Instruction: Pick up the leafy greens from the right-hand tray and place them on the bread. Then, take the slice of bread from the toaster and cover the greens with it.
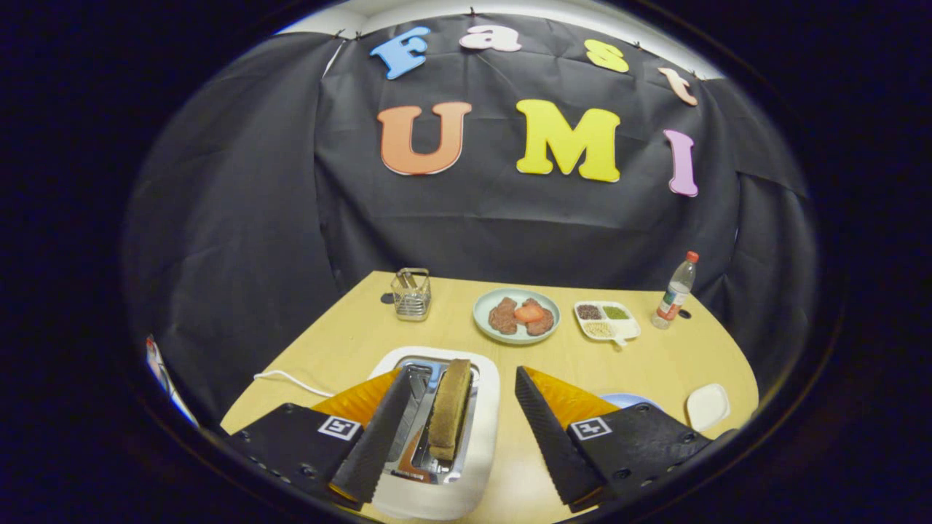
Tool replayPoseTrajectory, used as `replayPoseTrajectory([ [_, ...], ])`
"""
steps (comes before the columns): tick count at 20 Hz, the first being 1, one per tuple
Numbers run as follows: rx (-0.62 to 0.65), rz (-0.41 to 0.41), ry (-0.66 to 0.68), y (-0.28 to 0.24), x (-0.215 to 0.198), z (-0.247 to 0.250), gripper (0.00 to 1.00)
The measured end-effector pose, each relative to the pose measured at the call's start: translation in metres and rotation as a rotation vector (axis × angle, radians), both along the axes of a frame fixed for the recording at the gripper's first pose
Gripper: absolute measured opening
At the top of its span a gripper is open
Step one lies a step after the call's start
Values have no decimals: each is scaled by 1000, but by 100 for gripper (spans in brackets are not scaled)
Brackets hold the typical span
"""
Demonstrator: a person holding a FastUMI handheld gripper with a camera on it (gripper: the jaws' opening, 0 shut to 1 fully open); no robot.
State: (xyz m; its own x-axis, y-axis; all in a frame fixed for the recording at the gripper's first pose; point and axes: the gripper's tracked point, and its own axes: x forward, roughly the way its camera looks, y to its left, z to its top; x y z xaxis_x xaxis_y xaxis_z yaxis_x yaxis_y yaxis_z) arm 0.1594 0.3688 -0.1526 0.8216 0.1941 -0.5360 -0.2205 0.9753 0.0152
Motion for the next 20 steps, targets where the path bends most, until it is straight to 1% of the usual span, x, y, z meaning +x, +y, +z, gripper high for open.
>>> replayPoseTrajectory([
  [2, -11, -2, 26, 2, -1, -9, 68],
  [6, -15, -28, 27, 0, -2, -11, 26],
  [7, -22, -37, 37, -2, -4, -12, 17],
  [8, -26, -34, 51, -3, -7, -11, 17],
  [9, -29, -36, 50, -2, -7, -10, 9],
  [11, -32, -34, 30, -4, -11, 2, 9],
  [13, -9, -31, -19, -2, -15, 23, 9],
  [17, 60, -34, -103, -3, -24, 70, 9],
  [20, 94, -15, -155, -5, -31, 115, 9],
])
